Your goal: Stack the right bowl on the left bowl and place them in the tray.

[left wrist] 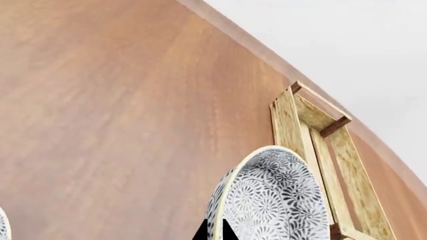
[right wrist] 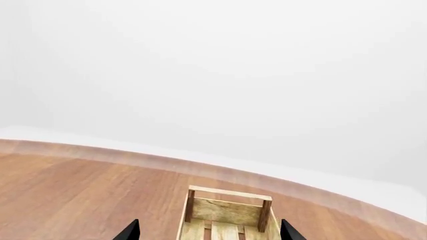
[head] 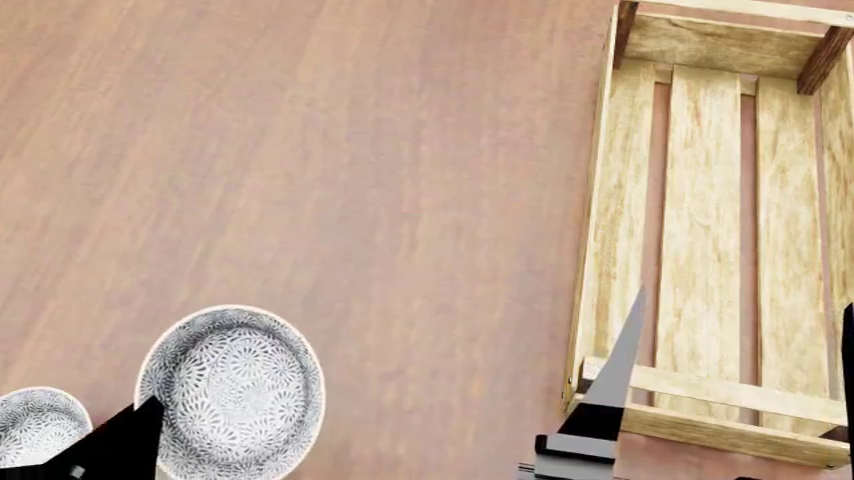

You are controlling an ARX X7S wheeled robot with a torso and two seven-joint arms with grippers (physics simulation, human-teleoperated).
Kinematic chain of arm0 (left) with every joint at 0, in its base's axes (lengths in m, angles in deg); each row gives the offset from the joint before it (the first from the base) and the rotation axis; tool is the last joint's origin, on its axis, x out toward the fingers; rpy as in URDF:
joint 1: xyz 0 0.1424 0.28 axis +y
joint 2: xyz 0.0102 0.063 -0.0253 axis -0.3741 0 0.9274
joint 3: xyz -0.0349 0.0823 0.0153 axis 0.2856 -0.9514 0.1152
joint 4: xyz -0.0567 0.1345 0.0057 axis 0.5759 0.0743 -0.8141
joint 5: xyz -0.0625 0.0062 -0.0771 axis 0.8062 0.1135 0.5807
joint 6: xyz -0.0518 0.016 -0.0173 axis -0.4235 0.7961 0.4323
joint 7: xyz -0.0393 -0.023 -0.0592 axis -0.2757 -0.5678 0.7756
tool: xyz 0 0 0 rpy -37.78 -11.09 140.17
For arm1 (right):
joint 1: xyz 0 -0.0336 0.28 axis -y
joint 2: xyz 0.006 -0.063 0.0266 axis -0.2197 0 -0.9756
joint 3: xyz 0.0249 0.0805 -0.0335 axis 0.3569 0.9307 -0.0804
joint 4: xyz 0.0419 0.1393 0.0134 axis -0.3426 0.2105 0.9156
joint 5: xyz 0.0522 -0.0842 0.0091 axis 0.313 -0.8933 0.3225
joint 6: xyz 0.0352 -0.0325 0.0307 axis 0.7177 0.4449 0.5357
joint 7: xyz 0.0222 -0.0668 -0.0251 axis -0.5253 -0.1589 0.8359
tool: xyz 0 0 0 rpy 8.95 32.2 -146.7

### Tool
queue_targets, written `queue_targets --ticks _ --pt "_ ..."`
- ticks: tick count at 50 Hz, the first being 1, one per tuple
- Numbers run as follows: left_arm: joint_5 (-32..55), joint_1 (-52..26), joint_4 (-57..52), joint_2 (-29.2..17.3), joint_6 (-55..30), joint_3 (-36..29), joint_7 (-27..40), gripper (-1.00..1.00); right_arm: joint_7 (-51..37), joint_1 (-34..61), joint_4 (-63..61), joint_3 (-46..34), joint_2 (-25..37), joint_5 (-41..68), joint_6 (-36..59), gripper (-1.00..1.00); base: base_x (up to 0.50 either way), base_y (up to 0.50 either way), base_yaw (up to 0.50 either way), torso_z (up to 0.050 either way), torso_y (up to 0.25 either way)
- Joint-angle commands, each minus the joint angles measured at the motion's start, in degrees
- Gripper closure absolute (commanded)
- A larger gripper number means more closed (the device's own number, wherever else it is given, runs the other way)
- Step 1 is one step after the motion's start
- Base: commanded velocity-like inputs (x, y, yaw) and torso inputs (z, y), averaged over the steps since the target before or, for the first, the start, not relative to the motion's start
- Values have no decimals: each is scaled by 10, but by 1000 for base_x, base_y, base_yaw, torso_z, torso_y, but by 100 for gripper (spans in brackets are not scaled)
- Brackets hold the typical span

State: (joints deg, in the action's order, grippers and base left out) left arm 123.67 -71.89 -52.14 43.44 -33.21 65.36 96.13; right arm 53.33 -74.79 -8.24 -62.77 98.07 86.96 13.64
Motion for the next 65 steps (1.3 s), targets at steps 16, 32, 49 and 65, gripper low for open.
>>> queue_targets --ticks 16,32,49,65 --pt "30 34 23 -36 55 91 -1 100 -9 1 3 -6 9 6 -5 -100 0 0 0 0 1" --pt "36 70 49 -44 85 134 -8 100 -15 4 6 -15 13 6 -7 -100 0 0 0 0 0" --pt "38 97 96 -38 111 162 -28 100 -22 7 5 -20 18 9 -5 -100 0 0 0 0 0" --pt "44 103 131 -31 117 168 -32 100 -28 7 2 -19 22 13 -4 -100 0 0 0 0 1"
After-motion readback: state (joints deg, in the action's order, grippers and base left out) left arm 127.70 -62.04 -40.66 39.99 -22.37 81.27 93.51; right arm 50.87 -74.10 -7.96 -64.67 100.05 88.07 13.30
